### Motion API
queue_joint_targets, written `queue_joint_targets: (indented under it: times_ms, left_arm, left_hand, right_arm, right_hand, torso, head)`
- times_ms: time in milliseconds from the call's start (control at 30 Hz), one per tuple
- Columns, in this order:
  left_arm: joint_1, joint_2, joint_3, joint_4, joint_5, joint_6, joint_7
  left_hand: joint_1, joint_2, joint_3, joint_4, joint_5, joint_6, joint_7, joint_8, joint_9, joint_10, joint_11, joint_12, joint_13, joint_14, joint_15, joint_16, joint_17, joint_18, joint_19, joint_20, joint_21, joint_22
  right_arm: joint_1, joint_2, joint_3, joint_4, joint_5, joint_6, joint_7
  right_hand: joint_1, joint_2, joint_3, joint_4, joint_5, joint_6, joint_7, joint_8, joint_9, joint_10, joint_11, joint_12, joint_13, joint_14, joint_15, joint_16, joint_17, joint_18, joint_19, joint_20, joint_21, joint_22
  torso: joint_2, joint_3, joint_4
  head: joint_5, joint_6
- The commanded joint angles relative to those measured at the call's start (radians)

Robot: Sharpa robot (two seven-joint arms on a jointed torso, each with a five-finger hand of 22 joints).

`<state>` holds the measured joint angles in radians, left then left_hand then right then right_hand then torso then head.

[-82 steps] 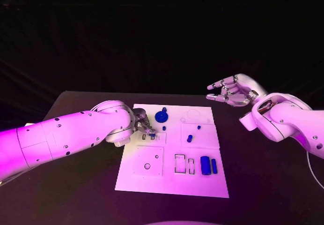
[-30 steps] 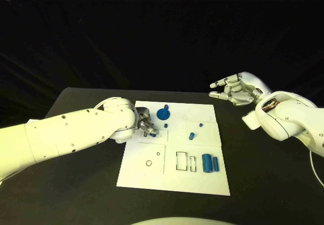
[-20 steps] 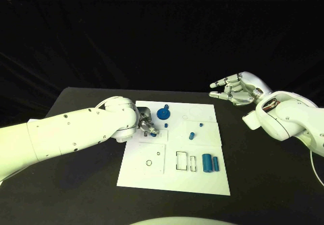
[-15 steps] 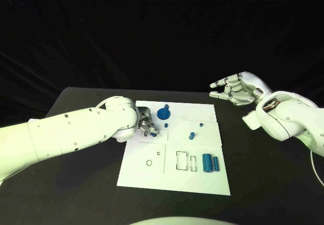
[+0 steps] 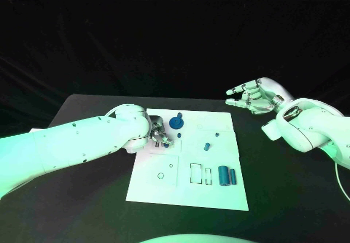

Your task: Assemble the parts on the task board

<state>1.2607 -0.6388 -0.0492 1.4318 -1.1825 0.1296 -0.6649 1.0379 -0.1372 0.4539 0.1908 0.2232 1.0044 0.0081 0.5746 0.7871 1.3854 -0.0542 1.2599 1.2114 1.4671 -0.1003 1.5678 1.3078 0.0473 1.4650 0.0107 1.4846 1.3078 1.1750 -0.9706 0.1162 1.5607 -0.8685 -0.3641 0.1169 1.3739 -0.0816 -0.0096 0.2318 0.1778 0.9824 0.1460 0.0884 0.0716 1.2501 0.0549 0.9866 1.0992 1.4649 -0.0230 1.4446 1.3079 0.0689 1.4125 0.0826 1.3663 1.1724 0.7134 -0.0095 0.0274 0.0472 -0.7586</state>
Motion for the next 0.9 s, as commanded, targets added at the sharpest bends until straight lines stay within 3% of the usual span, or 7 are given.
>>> queue_joint_targets:
  times_ms: [33,300,400,433,600,900]
  left_arm:
    - [-0.004,0.003,-0.002,-0.002,0.001,0.034,-0.002]
    - [-0.004,0.001,-0.002,-0.008,0.001,0.032,-0.003]
    - [-0.004,-0.004,-0.001,-0.007,-0.002,0.026,-0.004]
    - [-0.004,-0.006,0.0,-0.006,-0.003,0.024,-0.004]
    - [-0.003,-0.022,0.006,0.01,-0.005,0.009,-0.004]
    - [0.01,-0.06,0.044,0.062,0.027,-0.019,0.0]
  left_hand:
    - [-0.02,-0.003,-0.025,0.013,-0.004,0.003,0.004,-0.005,0.001,0.011,0.0,0.008,0.003,0.104,-0.009,0.003,0.263,-0.021,0.062,-0.009,0.006,0.147]
    - [-0.064,-0.01,-0.117,0.056,-0.01,0.013,0.002,-0.003,0.007,0.016,-0.002,0.013,0.009,0.104,-0.01,0.003,0.263,-0.022,0.064,-0.01,0.009,0.153]
    - [-0.07,-0.01,-0.176,0.077,-0.09,0.015,-0.001,-0.002,0.011,0.016,-0.004,0.012,0.006,0.104,-0.012,0.003,0.263,-0.022,0.065,-0.012,0.01,0.156]
    - [-0.071,-0.011,-0.194,0.084,-0.102,0.015,-0.002,-0.001,0.012,0.016,-0.005,0.011,0.006,0.104,-0.012,0.003,0.263,-0.023,0.065,-0.013,0.011,0.157]
    - [-0.074,-0.002,-0.247,0.098,-0.116,0.015,-0.003,0.001,0.016,0.017,-0.005,0.01,0.004,0.104,-0.014,0.003,0.263,-0.023,0.066,-0.014,0.011,0.158]
    - [-0.076,0.015,-0.317,0.099,-0.118,0.004,0.0,-0.001,0.02,0.004,-0.003,-0.007,-0.016,0.104,-0.012,0.003,0.263,-0.019,0.06,-0.013,-0.001,0.144]
  right_arm:
    - [0.0,-0.001,0.0,0.002,0.0,0.01,0.006]
    - [0.0,-0.001,0.0,0.001,-0.001,0.01,0.006]
    - [0.0,0.0,0.0,0.0,-0.003,0.009,0.007]
    - [-0.001,0.001,0.0,0.0,-0.004,0.009,0.007]
    - [-0.001,0.002,0.0,-0.004,-0.005,0.009,0.008]
    - [-0.001,0.006,0.0,-0.013,-0.012,0.012,0.006]
  right_hand:
    - [0.001,0.008,-0.005,0.0,0.005,0.004,-0.005,0.006,0.001,-0.006,-0.001,-0.005,-0.002,0.065,0.0,-0.004,0.097,0.01,-0.006,-0.003,-0.006,-0.001]
    - [-0.001,0.008,-0.006,0.001,0.005,0.004,-0.005,0.006,0.001,-0.007,0.0,-0.007,-0.004,0.065,0.0,-0.004,0.097,0.011,-0.006,-0.003,-0.007,-0.003]
    - [-0.002,0.008,-0.008,0.001,0.004,0.003,-0.005,0.006,0.001,-0.008,0.0,-0.008,-0.005,0.065,0.0,-0.005,0.096,0.011,-0.007,-0.003,-0.009,-0.005]
    - [-0.002,0.008,-0.008,0.001,0.004,0.003,-0.005,0.006,0.001,-0.008,0.0,-0.008,-0.005,0.065,0.0,-0.005,0.096,0.011,-0.007,-0.003,-0.009,-0.005]
    - [-0.004,0.008,-0.01,0.002,0.004,0.003,-0.004,0.006,0.001,-0.008,0.0,-0.008,-0.005,0.065,0.0,-0.005,0.096,0.011,-0.007,-0.003,-0.009,-0.006]
    - [-0.007,0.009,-0.013,0.004,0.004,0.002,-0.004,0.006,0.0,-0.008,0.0,-0.008,-0.006,0.065,0.0,-0.006,0.095,0.011,-0.008,-0.003,-0.01,-0.007]
  torso:
    - [0.0,-0.0001,0.0011]
    - [-0.001,-0.0009,0.0014]
    - [-0.001,-0.0007,0.0006]
    - [-0.001,-0.0008,0.0003]
    - [-0.001,-0.0015,0.0012]
    - [0.0,-0.0012,0.0002]
  head:
    - [-0.002,-0.002]
    - [-0.003,-0.002]
    - [-0.003,0.0]
    - [-0.003,0.001]
    - [-0.005,0.001]
    - [-0.004,0.007]
